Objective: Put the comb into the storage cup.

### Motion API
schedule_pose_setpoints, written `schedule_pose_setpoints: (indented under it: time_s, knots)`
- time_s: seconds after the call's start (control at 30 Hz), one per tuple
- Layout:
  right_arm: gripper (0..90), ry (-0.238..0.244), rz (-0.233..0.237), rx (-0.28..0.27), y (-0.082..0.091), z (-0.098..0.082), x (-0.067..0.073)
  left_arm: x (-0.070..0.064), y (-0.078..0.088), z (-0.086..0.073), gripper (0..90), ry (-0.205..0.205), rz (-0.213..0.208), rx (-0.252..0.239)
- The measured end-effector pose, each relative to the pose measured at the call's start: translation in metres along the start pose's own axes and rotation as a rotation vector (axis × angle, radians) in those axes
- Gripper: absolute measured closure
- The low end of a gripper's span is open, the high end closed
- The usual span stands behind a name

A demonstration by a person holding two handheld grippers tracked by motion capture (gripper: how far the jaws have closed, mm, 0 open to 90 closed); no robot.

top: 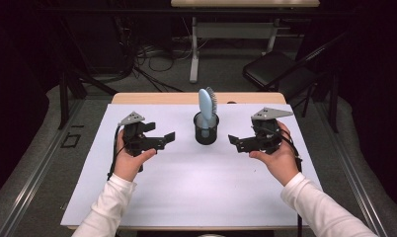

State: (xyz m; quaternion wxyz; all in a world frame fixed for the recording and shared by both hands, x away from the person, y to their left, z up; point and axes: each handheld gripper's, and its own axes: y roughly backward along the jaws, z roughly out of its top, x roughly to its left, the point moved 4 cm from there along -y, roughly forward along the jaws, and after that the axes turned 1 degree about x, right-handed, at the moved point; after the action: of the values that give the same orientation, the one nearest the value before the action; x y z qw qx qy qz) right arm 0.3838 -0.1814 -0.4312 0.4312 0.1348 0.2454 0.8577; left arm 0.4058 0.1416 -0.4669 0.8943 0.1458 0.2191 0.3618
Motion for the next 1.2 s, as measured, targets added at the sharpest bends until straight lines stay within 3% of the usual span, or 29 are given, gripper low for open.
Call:
schedule_pose_setpoints:
  time_s: [0.37, 0.87, 1.2]
  knots:
    - [1.4, -0.038, 0.003, -0.014, 0.019, -0.022, -0.006, -0.006, 0.014, -0.005, 2.6, -0.044, 0.003, 0.018]
    - [1.5, -0.128, -0.044, -0.026, 0.035, -0.073, -0.028, -0.003, 0.031, -0.022, 2.6, -0.064, 0.01, 0.012]
    - [1.5, -0.129, -0.086, -0.029, 0.036, -0.1, -0.031, 0.0, 0.035, -0.035, 2.6, -0.075, 0.021, -0.013]
